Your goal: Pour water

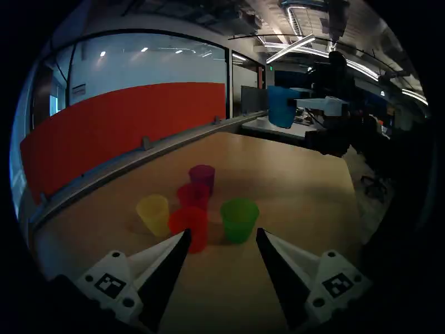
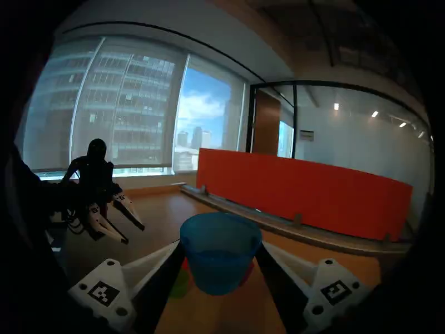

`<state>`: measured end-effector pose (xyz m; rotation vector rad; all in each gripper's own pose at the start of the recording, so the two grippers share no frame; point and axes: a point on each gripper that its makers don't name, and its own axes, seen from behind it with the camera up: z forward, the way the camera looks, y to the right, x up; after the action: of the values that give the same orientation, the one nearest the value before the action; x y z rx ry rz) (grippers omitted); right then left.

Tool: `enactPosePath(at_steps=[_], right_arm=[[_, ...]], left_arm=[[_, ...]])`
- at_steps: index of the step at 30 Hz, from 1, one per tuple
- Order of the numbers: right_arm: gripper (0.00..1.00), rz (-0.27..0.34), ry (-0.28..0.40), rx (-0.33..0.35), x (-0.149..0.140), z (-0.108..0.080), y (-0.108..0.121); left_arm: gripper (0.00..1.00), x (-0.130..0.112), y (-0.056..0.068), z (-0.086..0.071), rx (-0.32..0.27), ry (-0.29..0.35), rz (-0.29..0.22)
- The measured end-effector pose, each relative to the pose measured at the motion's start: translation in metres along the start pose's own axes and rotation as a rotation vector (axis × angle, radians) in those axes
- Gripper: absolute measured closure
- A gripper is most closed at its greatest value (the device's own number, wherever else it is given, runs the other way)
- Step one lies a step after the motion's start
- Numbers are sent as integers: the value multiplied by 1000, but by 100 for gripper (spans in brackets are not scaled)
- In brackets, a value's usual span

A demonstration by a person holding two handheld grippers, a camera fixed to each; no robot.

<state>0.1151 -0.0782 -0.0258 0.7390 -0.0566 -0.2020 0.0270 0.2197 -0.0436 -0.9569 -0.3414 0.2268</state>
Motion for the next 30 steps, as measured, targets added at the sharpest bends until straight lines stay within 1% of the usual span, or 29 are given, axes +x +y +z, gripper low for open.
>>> enactPosePath(at_steps=[9, 18, 27, 30], right_arm=[[10, -4, 11, -5, 4, -2, 2], [10, -7, 16, -10, 6, -2, 4], [10, -6, 18, -14, 4, -4, 8], [10, -5, 17, -15, 2, -5, 9]], left_arm=[[14, 1, 1, -1, 0, 1, -4], [14, -2, 1, 2, -7, -1, -13], [14, -6, 6, 9, -18, -22, -3], [14, -8, 7, 14, -21, -28, 0]])
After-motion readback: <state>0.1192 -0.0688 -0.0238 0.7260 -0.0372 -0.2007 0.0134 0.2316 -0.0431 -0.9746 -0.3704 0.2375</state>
